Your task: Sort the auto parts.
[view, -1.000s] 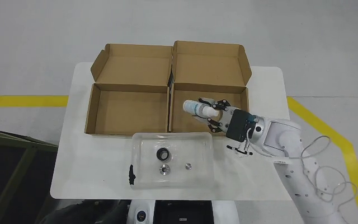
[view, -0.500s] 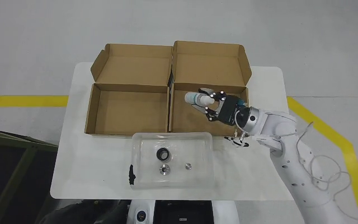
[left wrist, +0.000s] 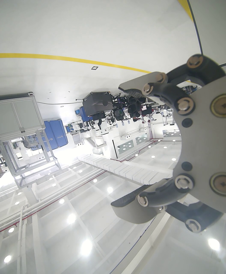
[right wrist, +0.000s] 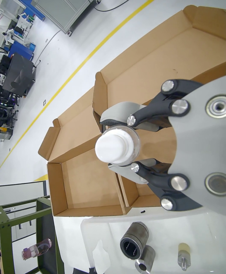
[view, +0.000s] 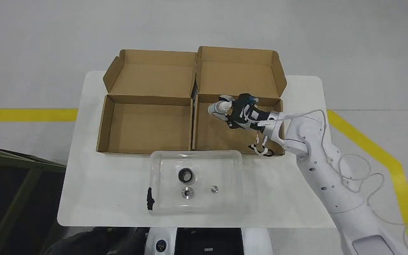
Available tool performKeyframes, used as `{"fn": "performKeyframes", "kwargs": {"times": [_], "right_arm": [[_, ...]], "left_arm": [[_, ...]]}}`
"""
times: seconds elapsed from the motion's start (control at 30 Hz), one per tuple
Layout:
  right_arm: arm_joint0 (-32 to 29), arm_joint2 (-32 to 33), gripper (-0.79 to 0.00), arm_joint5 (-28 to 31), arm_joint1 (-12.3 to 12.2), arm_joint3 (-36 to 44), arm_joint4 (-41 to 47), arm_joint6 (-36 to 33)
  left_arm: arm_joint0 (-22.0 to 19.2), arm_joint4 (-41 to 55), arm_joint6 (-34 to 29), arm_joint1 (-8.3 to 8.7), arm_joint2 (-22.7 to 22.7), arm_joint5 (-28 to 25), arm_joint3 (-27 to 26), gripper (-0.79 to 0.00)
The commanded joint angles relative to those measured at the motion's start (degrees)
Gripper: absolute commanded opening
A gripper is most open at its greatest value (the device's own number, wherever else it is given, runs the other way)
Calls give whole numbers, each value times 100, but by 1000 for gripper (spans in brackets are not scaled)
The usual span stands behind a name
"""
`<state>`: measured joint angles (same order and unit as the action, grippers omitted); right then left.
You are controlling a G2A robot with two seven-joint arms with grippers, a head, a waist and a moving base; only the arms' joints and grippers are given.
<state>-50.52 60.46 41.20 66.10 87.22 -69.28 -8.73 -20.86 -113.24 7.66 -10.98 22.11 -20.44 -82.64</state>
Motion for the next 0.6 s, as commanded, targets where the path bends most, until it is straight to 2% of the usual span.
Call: {"fn": "performKeyframes", "kwargs": {"times": [0.0,0.57], "right_arm": [[108,-81,-785,-50,30,-180,32,-17],[940,-926,-785,-76,358,-1564,416,-497]], "left_arm": [[0,0,0,0,0,0,0,0],[0,0,0,0,0,0,0,0]]}}
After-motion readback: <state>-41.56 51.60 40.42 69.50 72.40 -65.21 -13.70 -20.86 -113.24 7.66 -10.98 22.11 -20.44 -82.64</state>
